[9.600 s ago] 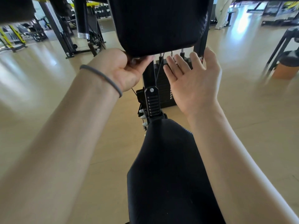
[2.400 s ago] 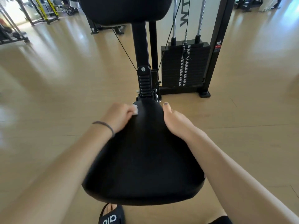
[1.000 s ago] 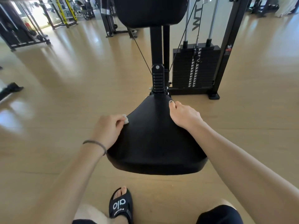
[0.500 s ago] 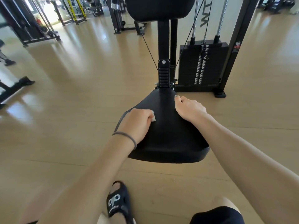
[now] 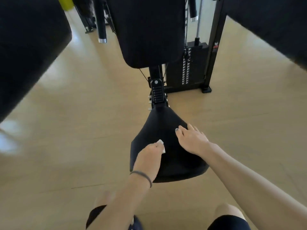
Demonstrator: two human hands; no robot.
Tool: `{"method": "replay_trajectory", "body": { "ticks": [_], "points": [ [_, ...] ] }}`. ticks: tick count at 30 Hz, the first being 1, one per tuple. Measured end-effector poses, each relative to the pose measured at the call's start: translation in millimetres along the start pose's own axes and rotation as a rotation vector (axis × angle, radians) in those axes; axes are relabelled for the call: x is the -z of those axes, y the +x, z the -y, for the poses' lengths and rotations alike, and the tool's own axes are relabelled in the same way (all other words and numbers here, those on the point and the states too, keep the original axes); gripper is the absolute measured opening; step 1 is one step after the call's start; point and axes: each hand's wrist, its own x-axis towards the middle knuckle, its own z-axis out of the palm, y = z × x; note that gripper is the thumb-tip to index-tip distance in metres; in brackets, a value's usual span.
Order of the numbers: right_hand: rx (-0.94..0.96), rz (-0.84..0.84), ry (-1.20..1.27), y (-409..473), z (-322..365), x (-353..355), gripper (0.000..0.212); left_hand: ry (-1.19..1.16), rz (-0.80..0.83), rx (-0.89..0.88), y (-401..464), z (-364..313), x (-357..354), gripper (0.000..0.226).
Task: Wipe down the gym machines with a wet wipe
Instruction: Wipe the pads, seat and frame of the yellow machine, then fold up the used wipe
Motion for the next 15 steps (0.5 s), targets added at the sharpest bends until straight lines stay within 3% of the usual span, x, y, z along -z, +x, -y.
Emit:
{"method": "replay_trajectory", "body": {
  "ticks": [3, 7, 11, 15],
  "points": [
    [-0.047, 0.160, 0.144, -51.9, 28.0, 33.1, 0.044, -0.057, 0.217, -0.061, -41.9, -28.6, 23.2, 0.012],
    [-0.117, 0.179, 0.392, -108.9, 56.5, 89.9, 0.042, -0.195, 0.392, -0.003, -56.4, -49.3, 77.2, 0.019],
    [-0.176, 0.229, 0.614, -155.1, 70.5, 158.9, 0.039, -0.471, 0.359, 0.023, -41.8, -105.6, 180.2, 0.024],
    [-0.259, 0.115, 0.891, -199.0, 80.0, 233.9, 0.028, -0.633, 0.342, 0.004, -26.7, -155.4, 273.6, 0.024]
  ]
}}
